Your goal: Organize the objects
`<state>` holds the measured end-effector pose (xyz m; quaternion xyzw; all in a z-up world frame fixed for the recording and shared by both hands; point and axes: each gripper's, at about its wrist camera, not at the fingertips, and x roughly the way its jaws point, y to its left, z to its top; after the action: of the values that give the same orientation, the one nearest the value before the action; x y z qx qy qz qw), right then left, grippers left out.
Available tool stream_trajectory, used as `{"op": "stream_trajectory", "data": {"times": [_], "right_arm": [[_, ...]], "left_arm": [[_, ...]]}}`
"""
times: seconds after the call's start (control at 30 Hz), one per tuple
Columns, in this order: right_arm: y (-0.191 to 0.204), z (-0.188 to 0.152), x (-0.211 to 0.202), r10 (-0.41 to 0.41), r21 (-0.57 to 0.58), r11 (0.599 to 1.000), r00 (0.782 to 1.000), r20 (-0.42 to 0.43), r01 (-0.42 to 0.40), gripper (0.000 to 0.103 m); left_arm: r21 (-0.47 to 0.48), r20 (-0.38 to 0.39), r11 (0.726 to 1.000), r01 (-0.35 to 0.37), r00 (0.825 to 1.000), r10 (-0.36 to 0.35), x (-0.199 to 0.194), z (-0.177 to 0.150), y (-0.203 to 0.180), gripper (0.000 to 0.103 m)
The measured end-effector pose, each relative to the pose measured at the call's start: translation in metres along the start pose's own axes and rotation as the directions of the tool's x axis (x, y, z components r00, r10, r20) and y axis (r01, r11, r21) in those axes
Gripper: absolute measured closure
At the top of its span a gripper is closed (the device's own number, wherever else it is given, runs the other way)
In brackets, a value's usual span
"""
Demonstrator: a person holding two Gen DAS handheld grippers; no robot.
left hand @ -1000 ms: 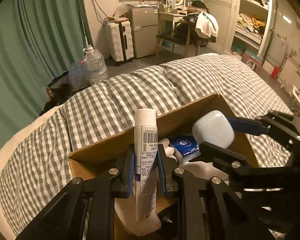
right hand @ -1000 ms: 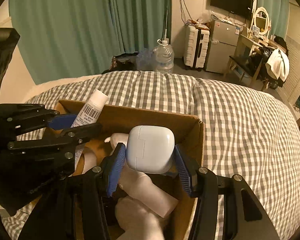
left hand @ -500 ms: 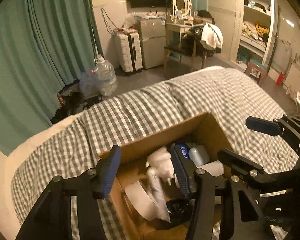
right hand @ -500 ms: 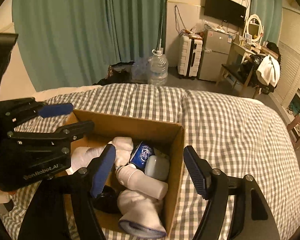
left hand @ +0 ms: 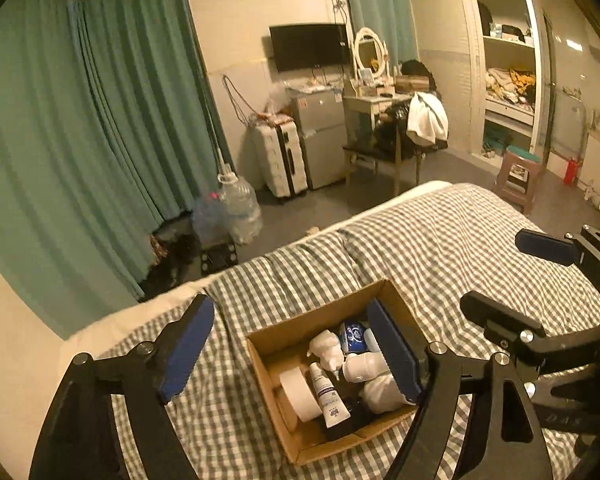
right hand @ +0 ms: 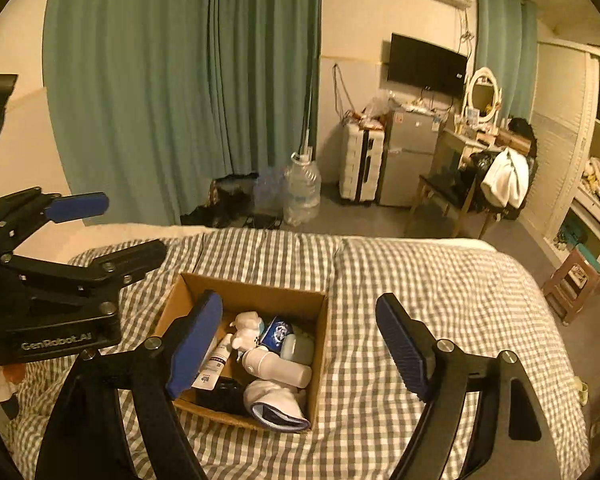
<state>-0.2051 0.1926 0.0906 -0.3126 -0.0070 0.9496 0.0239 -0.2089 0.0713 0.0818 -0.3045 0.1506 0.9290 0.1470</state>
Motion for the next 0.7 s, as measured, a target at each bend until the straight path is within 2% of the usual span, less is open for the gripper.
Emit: {"op": "stream_trajectory", "data": {"times": [0.03, 0.07, 0.37, 0.63, 0.7], "right_arm": [[0.000, 0.002, -0.010, -0.004, -0.004, 1.000, 1.000, 0.009, 0.004, 0.024], [0.000, 0.003, -0.016, -0.005, -0.006, 1.000, 1.000, 0.015, 0.005, 0.024], [-0.004, 0.005, -0.081, -0.026, -0.003, 1.000, 0.994, 0.102, 0.027, 0.017], [-0.013, -0.005, -0.130, -0.032, 0.020, 0.999, 0.982, 0.185, 0.029, 0.011], [-0.016, -0.008, -0.140, -0.034, 0.025, 0.999, 0.979, 0.201, 0.030, 0.009]], "left_arm": [[-0.005, 0.020, 1.000, -0.011, 1.000, 0.011, -0.010, 0.000, 0.001, 0.009], [-0.010, 0.038, 1.000, -0.021, 0.999, 0.021, -0.017, 0.000, 0.002, 0.008], [-0.017, 0.118, 0.997, -0.078, 0.990, 0.080, -0.079, -0.004, -0.006, 0.004], [-0.074, 0.204, 0.989, -0.130, 0.969, 0.142, -0.120, -0.019, -0.016, 0.001], [-0.096, 0.207, 0.987, -0.125, 0.968, 0.143, -0.126, -0.024, -0.017, 0.000]]}}
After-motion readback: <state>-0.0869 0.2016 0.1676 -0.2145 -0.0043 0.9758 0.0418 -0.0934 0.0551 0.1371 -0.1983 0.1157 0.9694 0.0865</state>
